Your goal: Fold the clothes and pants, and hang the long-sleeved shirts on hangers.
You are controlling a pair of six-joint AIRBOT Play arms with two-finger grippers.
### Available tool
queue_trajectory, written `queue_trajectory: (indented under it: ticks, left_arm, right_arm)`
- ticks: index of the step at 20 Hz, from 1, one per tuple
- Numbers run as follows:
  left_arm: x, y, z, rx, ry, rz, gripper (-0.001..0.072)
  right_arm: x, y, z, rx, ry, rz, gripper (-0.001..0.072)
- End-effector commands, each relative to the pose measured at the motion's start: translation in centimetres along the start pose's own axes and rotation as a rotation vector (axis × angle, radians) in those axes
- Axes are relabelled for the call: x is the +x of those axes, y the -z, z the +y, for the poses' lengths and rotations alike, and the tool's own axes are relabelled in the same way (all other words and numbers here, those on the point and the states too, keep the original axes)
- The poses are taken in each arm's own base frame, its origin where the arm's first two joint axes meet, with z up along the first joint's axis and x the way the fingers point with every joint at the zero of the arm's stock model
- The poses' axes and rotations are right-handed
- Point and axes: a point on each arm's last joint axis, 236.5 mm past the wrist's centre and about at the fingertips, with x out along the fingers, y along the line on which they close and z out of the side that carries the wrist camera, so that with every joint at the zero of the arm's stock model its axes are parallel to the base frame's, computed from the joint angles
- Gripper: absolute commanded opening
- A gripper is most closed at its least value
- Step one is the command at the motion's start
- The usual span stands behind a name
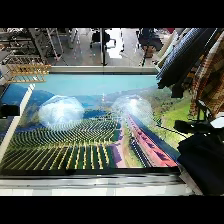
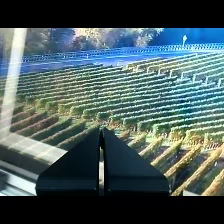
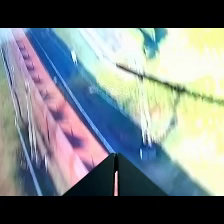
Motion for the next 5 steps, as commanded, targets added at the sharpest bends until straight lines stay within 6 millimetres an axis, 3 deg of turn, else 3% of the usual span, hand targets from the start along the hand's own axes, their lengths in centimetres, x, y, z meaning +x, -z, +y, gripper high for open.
queue_trajectory:
  ticks: [1, 5]
  left_arm:
    - [0.0, -0.2, 1.0, -0.018, -0.027, -0.012, 0.0015]
    - [0.0, -0.2, 1.0, -0.018, -0.028, -0.012, 0.0015]
  right_arm:
    - [-0.1, -6.5, 1.8, -0.104, 0.059, -0.257, 0.0017]
    - [-1.8, -10.4, 1.3, -0.105, 0.1, -0.415, 0.0016]
